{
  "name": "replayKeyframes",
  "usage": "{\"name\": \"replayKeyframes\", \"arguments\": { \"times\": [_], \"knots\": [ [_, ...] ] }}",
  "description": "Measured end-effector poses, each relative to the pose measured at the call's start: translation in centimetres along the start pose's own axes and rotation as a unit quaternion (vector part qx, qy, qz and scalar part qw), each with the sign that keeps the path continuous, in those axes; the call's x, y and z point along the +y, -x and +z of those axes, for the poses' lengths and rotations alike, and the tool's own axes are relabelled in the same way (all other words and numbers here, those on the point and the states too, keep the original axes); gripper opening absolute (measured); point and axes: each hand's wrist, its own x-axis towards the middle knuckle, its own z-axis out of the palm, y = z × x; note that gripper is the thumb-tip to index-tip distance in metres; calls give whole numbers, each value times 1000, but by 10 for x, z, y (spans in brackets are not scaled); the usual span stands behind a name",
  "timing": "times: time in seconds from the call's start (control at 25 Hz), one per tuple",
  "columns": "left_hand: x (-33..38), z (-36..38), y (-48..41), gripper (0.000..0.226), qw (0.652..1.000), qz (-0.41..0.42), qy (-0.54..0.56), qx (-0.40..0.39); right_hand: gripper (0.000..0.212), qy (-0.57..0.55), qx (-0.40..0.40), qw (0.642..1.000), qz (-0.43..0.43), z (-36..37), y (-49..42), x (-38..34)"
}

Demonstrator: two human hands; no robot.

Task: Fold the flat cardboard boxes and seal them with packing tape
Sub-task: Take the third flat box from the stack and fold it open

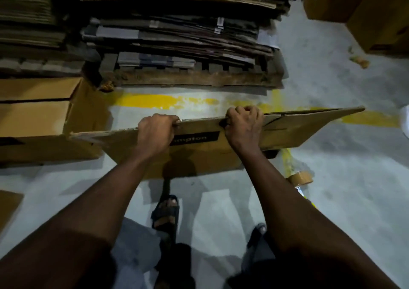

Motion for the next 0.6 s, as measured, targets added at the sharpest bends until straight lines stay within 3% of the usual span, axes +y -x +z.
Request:
{"name": "replayKeyframes", "arguments": {
  "times": [0.24,0.48,0.6],
  "knots": [
    [-17,7,-20,19,1000,-7,28,-8,12,27,32,997,66,16,-5,27],
    [-17,-6,-27,21,998,-12,-4,63,14,-2,121,990,71,20,-21,23],
    [-27,0,-26,22,999,-33,12,6,7,12,100,994,31,29,-16,15]
  ]
}}
